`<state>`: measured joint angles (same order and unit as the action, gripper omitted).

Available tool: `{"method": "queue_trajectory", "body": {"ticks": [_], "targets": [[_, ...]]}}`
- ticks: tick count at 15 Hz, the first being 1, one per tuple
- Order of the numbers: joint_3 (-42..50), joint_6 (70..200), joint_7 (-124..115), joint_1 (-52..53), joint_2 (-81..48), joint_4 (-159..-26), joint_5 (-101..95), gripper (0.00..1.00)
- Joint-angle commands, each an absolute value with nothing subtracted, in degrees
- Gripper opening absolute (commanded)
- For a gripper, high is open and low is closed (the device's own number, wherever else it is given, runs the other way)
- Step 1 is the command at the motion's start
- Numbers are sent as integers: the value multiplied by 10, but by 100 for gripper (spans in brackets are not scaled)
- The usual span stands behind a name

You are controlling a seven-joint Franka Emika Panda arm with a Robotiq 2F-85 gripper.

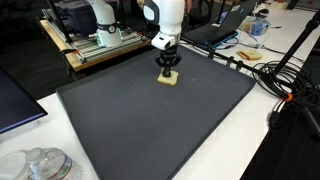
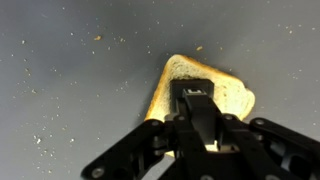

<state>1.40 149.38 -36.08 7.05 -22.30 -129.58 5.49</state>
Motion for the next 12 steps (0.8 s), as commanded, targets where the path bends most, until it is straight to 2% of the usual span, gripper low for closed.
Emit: {"method": "queue_trajectory", "body": {"ticks": [1,12], "targets": [[21,1507,-362,75,-232,-1301,63,5],[21,1504,-359,68,-224,-1305,75,5]]}}
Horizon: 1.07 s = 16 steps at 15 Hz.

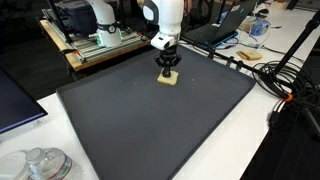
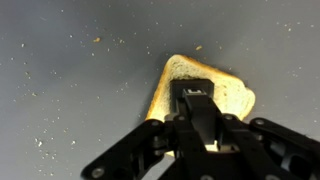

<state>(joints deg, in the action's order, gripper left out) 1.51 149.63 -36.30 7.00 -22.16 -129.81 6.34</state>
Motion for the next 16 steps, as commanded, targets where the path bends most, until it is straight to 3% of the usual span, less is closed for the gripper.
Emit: {"method": "queue_trajectory", "body": {"ticks": [1,10,16], "targets": [[20,1502,-356,67,-226,-1303,77,5],[18,1463,-375,61,-242,-1275,115,5],[58,1475,-432,116,-247,-1274,5,5]]}}
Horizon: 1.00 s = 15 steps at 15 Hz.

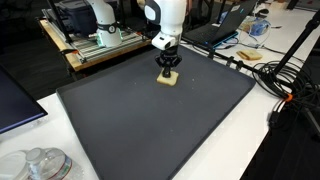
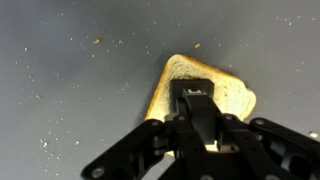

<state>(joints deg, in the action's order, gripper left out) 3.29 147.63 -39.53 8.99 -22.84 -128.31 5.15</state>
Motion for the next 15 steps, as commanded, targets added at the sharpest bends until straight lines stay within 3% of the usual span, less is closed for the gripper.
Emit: {"method": "queue_trajectory", "body": {"ticks": [1,10,15], "targets": [[52,1458,-438,110,-249,-1267,17,5],[-1,1418,-274,36,-266,-1240,114,5],[-3,1467,-216,27,-267,-1259,138,5]]}}
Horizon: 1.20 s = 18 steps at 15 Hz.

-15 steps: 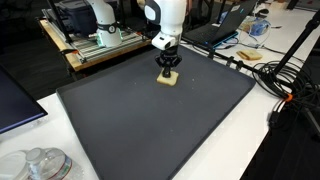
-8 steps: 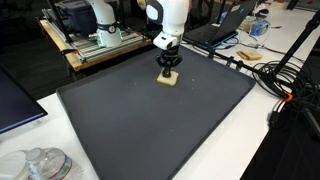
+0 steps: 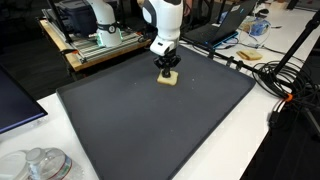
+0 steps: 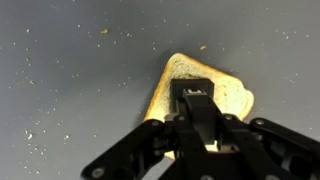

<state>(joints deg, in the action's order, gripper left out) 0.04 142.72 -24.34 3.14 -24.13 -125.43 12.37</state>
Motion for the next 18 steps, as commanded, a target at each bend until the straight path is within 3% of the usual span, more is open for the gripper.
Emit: {"method": "queue_trajectory", "body": {"ticks": [1,8,18], "targets": [[5,1475,-236,38,-267,-1261,126,5],[64,1431,-425,121,-262,-1243,18,5],[49,1440,-414,101,-199,-1306,21,5]]}}
